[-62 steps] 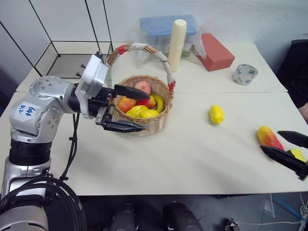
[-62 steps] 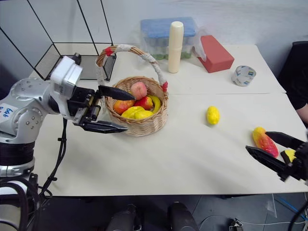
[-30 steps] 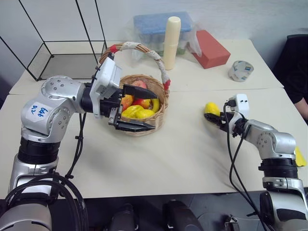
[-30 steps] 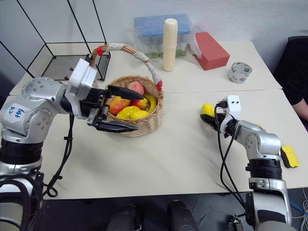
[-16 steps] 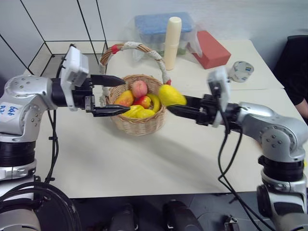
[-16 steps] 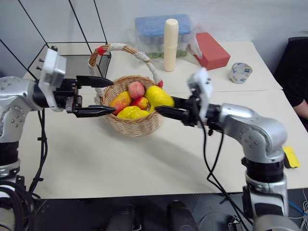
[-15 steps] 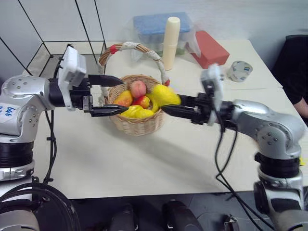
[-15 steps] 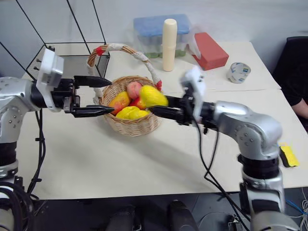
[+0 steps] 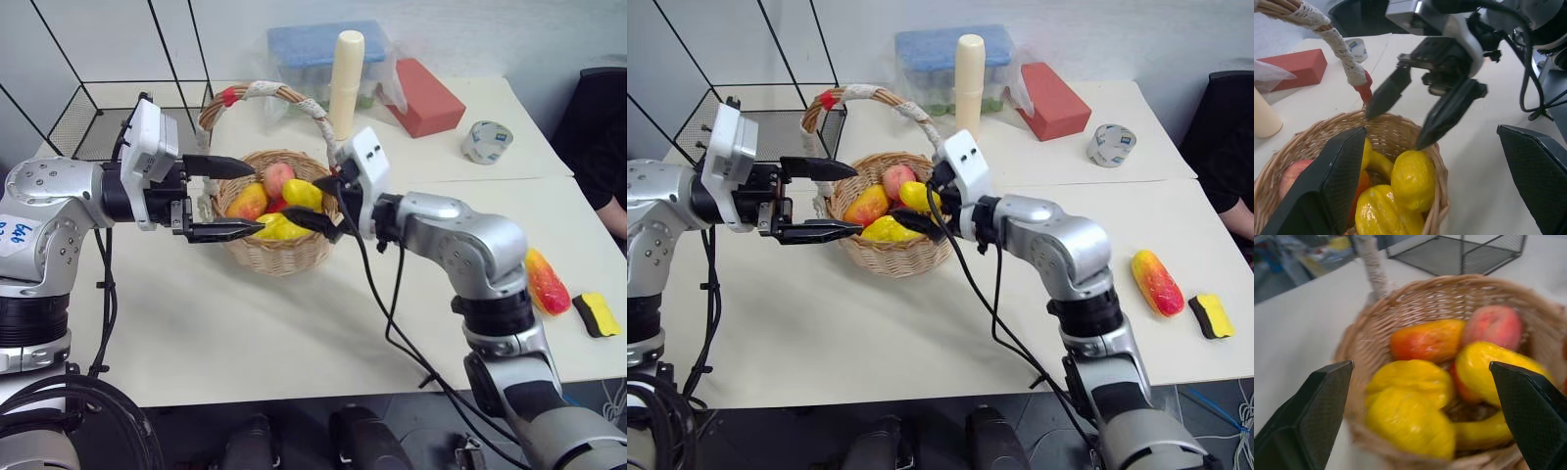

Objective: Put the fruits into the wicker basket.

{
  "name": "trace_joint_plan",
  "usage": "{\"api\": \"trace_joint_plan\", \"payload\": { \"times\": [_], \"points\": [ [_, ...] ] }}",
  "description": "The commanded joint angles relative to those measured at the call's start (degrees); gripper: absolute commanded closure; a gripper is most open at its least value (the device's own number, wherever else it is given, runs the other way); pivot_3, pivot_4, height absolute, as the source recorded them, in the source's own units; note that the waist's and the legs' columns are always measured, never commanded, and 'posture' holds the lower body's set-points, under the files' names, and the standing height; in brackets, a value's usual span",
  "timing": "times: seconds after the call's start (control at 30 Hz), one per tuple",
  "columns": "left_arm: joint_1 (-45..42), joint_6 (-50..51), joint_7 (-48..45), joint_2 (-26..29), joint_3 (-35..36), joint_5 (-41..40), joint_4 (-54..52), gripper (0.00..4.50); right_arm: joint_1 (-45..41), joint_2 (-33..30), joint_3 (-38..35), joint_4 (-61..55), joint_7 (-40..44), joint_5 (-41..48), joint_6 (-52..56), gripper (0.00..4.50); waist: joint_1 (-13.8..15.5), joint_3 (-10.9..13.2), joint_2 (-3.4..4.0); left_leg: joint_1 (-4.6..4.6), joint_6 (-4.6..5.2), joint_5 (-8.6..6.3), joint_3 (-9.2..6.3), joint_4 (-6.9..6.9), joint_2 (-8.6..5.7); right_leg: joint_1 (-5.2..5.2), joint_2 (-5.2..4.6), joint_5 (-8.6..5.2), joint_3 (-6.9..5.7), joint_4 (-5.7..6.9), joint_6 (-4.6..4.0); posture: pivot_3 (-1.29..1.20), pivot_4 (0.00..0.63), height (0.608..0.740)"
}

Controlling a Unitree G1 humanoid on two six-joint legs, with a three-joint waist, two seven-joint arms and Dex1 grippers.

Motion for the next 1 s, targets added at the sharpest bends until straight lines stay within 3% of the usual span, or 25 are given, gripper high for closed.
{"api": "trace_joint_plan", "payload": {
  "times": [0.03, 0.17, 0.3, 0.4, 0.5, 0.6, 0.7, 1.0],
  "points": [
    [-1.2, -1.3, -1.4, -1.4, -0.7, -1.2, -1.0, 0.0, 4.5, -1.2, -10.8, -10.7, -1.5, 10.7, 6.0, 0.04, 0.1, 0.0, -0.01, -0.06, 0.0, 0.0, -0.05, 0.05, 0.0, -0.04, -0.01, 0.0, -0.02, -0.03, 0.0, 0.0, 0.15, 0.74],
    [-5.0, -2.8, -1.1, -6.2, -4.1, 0.4, 1.6, 0.0, 13.0, -4.9, -26.5, -19.0, -8.3, 23.7, 11.2, 0.04, 0.7, 0.0, -0.02, -0.07, 0.0, 0.0, -0.08, 0.14, -0.01, 0.01, 0.0, 0.0, -0.02, -0.1, 0.0, 0.0, 0.15, 0.74],
    [-6.9, -2.2, -2.4, -9.1, -6.1, -0.7, 1.0, 0.0, 28.1, -17.1, -45.3, -24.2, -11.5, 37.8, 11.8, 0.04, 1.8, 0.0, -0.02, -0.09, 0.03, 0.0, -0.09, 0.15, -0.05, 0.07, 0.0, 0.0, 0.01, -0.2, 0.0, 0.0, 0.15, 0.74],
    [-6.8, -2.1, -3.0, -10.3, -6.8, -0.9, 1.0, 0.0, 47.4, -24.4, -58.0, -26.9, -3.0, 33.0, 10.8, 0.04, 2.3, 0.0, 0.0, -0.07, 0.03, 0.0, -0.11, -0.02, -0.07, 0.14, 0.07, 0.0, 0.04, -0.37, 0.01, 0.0, 0.15, 0.74],
    [-6.3, -2.9, -3.8, -11.0, -7.6, -0.4, 1.5, 0.0, 60.4, -25.7, -64.9, -23.4, 2.4, 28.4, 6.8, 0.04, 1.8, 0.0, -0.01, 0.08, -0.04, 0.04, -0.1, -0.12, -0.03, 0.31, 0.3, 0.0, 0.25, -0.57, 0.01, 0.0, 0.15, 0.74],
    [-5.8, -2.9, -4.5, -11.8, -8.2, -0.5, 0.8, 0.0, 69.2, -26.9, -65.6, -19.3, 8.2, 19.0, -0.6, 0.04, 1.6, 0.0, -0.01, 0.39, -0.03, 0.15, -0.08, -0.14, -0.04, 0.62, 0.32, 0.01, 0.32, -0.65, 0.03, 0.0, 0.15, 0.74],
    [-5.6, -2.3, -4.5, -12.2, -8.3, -1.1, -0.5, 0.0, 71.1, -28.9, -62.5, -15.4, 10.3, 11.5, -7.3, 0.04, 1.4, 0.0, -0.02, 1.1, -0.06, 0.19, -0.04, -0.53, -0.07, 1.36, 0.33, 0.01, 0.37, -0.97, 0.05, 0.0, 0.15, 0.74],
    [-4.2, 1.2, -1.9, -12.1, -7.6, -3.3, -6.7, 0.0, 56.2, -35.8, -43.4, 8.7, 8.7, -6.2, -20.1, 0.04, 1.8, 0.0, -0.02, 1.46, -0.12, 0.22, -0.12, -0.86, -0.06, 1.73, 0.38, 0.02, 0.35, -1.35, 0.07, 0.0, 0.15, 0.74]
  ]
}}
